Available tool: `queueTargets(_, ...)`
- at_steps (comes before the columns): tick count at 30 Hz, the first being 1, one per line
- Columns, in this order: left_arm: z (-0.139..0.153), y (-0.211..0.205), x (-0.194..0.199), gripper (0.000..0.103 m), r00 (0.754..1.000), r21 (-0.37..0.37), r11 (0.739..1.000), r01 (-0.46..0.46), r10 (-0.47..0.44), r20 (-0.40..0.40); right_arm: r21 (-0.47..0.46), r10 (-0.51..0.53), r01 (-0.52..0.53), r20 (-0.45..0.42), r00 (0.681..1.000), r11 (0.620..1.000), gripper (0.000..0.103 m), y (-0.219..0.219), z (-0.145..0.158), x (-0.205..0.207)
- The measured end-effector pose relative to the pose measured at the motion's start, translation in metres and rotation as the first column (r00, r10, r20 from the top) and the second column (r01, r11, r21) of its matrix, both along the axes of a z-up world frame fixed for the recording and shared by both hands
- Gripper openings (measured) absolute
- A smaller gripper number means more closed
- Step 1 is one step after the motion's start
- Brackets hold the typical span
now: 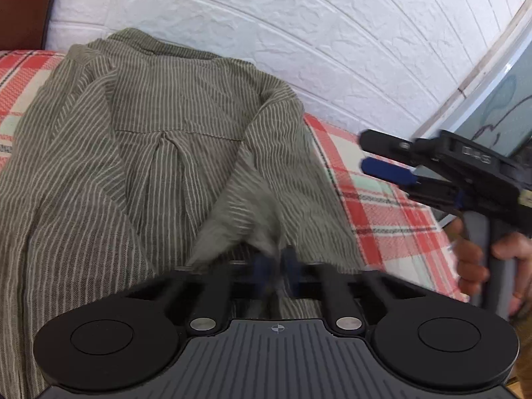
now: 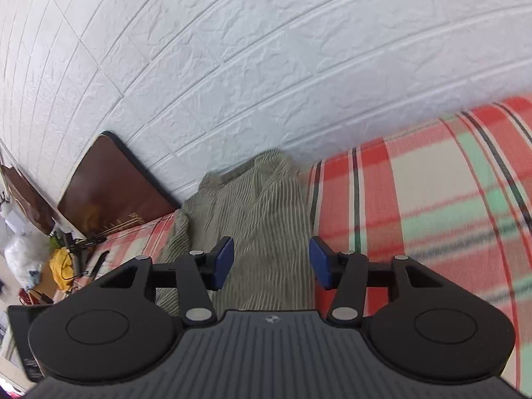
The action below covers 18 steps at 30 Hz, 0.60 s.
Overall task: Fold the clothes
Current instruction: 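Pinch the shirt side edge with the left gripper and pull it flat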
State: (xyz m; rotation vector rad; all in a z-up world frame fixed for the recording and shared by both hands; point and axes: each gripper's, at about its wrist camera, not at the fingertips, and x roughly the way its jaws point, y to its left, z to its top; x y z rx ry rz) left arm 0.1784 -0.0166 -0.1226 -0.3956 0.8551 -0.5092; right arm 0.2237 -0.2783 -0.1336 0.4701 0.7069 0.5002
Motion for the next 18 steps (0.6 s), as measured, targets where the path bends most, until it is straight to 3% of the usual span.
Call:
queueTargets(4,0.011,0.023,-0.003,0.01,0.999,-0.065,0.997,-0.045,0.046,0.016,0.044,0.04,-0.041,0.009,0.999,0.998,0.056,0.0,-0.008,0.023)
queueTargets(10,0.009,0.045,0.0,0.011,0.994,-0.079,0.991,-0.11,0.11,0.0,0.089,0.066,-0.064,-0.018,0.998,0.994,0.056,0.01,-0.018,0.051)
queueTargets(15,-0.001,0.049,0.003,0.012,0.993,-0.076,0.99,-0.117,0.116,-0.019,0.043,0.109,-0.108,-0.008,0.994,0.993,0.055,0.03,-0.017,0.066)
queueTargets(16,-0.002,0.05,0.003,0.014,0.993,-0.08,0.99,-0.117,0.116,-0.025,0.027,0.119,-0.119,-0.004,0.993,0.993,0.05,0.034,-0.017,0.068)
queueTargets(18,-0.002,0.051,0.004,0.016,0.993,-0.089,0.989,-0.117,0.115,-0.029,-0.023,0.14,-0.14,-0.025,0.99,0.99,0.019,0.043,-0.015,0.077)
